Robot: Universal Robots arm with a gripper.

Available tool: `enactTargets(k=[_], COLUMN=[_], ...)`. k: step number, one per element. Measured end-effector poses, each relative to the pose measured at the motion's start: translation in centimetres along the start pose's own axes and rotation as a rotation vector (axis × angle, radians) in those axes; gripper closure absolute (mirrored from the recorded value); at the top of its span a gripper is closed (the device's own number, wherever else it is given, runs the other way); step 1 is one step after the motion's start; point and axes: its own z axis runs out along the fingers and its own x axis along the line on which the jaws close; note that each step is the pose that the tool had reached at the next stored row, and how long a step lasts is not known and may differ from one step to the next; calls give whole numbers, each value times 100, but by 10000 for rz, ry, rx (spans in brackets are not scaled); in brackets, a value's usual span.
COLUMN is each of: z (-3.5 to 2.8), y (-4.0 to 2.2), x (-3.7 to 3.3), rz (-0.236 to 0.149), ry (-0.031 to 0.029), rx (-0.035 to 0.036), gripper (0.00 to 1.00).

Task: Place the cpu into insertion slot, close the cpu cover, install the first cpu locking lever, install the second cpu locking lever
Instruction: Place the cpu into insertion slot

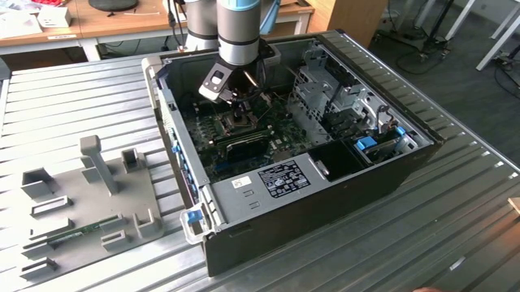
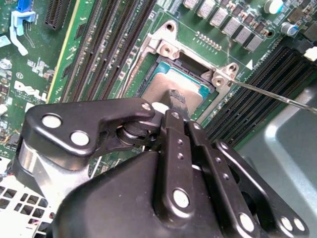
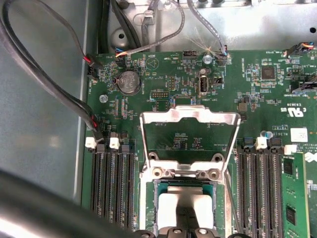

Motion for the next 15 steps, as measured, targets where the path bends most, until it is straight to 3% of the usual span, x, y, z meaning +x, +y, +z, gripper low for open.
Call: enactTargets(k=[15], z=[9], y=[0], x=[0], rz=[0], ry=[0], rx=[0], gripper=[90])
